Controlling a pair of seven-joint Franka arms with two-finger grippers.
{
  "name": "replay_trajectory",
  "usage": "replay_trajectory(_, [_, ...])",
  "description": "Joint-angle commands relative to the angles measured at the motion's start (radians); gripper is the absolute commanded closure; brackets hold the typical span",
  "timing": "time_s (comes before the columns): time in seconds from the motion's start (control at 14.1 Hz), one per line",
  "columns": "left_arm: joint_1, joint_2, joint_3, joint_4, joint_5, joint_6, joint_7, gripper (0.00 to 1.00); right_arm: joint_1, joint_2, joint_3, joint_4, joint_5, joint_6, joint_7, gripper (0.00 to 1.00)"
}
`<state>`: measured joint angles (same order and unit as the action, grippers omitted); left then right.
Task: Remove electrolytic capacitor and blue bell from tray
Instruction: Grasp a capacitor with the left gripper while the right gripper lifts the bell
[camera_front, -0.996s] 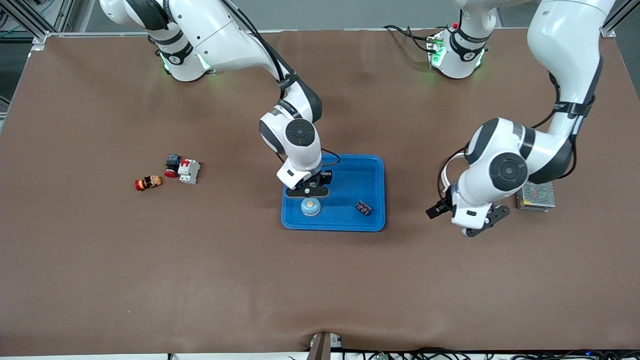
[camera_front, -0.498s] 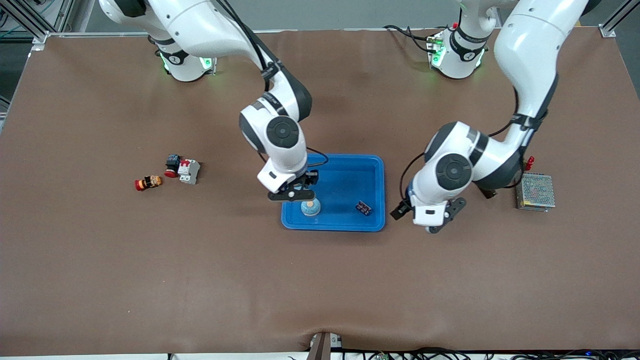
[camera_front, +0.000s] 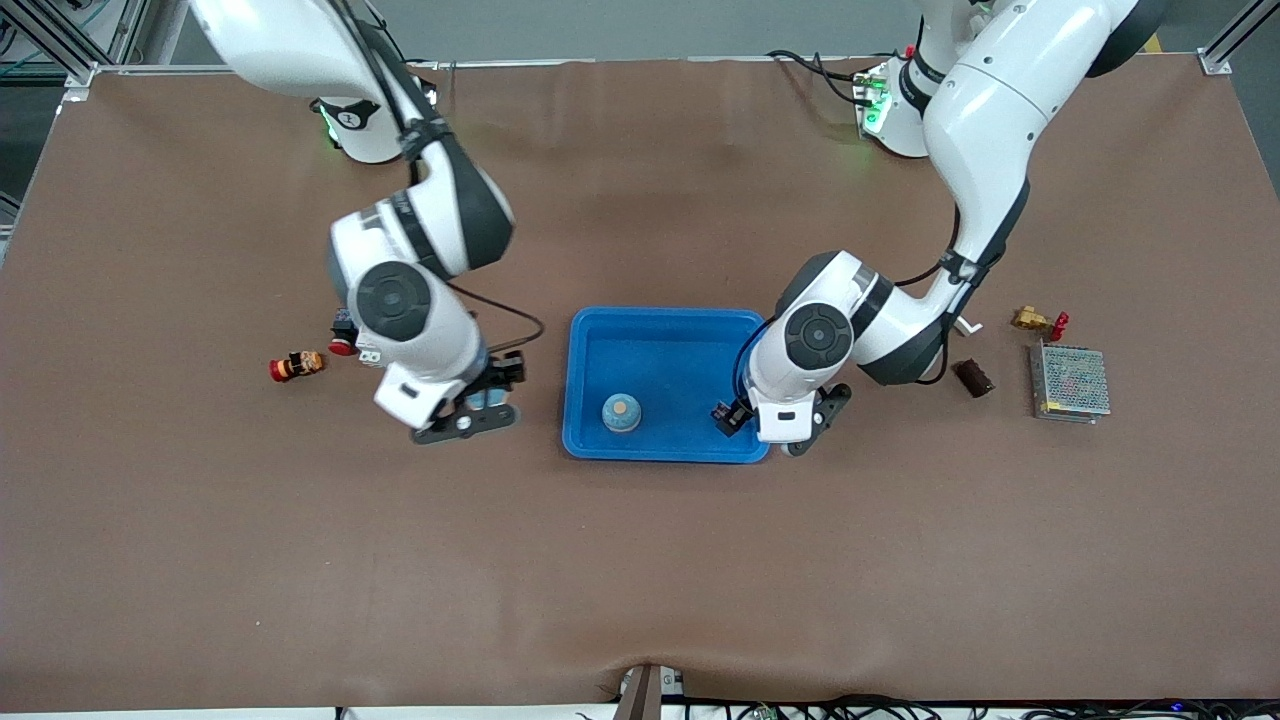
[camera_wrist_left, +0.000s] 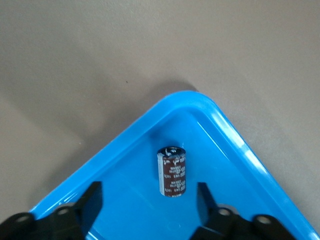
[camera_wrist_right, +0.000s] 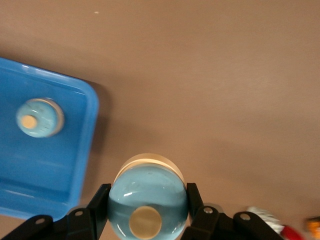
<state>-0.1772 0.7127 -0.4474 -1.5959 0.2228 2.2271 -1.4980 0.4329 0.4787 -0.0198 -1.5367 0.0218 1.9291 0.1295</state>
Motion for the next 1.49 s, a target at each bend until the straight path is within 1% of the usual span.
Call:
replay_trajectory(0.0, [-0.033,0.027,0.024,0.03,0.006,0.041,-0.047,0.25,-0.112,-0.032,0.018,-0.019,0.017,-0.031,-0.199,0.42])
replay_trajectory(0.14, [-0.048,0.048,0.033,0.03,0.007,0.094,-0.068,0.28,-0.178,-0.031,0.015,-0.02,0.006,-0.032,-0.337,0.42])
replay_trajectory(0.36, [-0.108,0.062,0.084,0.03,0.006,0.106,-0.074,0.31,-0.261,-0.02,0.014,-0.02,-0.005,-0.006,-0.51,0.42])
replay_trajectory(0.43, [-0.123,0.065,0.099,0.031,0.004,0.108,-0.076,0.32,-0.285,-0.017,0.014,-0.025,-0.019,0.025,-0.552,0.42])
replay_trajectory(0.64, [-0.131,0.079,0.104,0.031,0.006,0.117,-0.076,0.4,-0.344,0.027,0.015,-0.042,-0.043,0.115,-0.649,0.42])
replay_trajectory(0.78, [-0.131,0.08,0.104,0.031,0.006,0.117,-0.074,0.48,-0.378,0.054,0.015,-0.074,-0.042,0.187,-0.714,0.42])
replay_trajectory(0.92, [-0.13,0.086,0.102,0.031,0.007,0.117,-0.074,0.57,-0.399,0.057,0.015,-0.141,-0.042,0.293,-0.757,0.42])
replay_trajectory(1.0, [-0.13,0.088,0.104,0.031,0.007,0.117,-0.074,0.58,-0.408,0.069,0.015,-0.157,-0.042,0.326,-0.774,0.42])
replay_trajectory(1.21, [-0.13,0.09,0.102,0.031,0.007,0.117,-0.073,0.72,-0.437,0.124,0.017,-0.155,-0.029,0.361,-0.818,0.42])
replay_trajectory(1.35, [-0.131,0.09,0.104,0.031,0.009,0.117,-0.07,0.83,-0.454,0.162,0.017,-0.152,-0.028,0.402,-0.835,0.42])
replay_trajectory(1.42, [-0.13,0.09,0.102,0.031,0.009,0.117,-0.07,0.87,-0.465,0.178,0.018,-0.152,-0.026,0.413,-0.864,0.42])
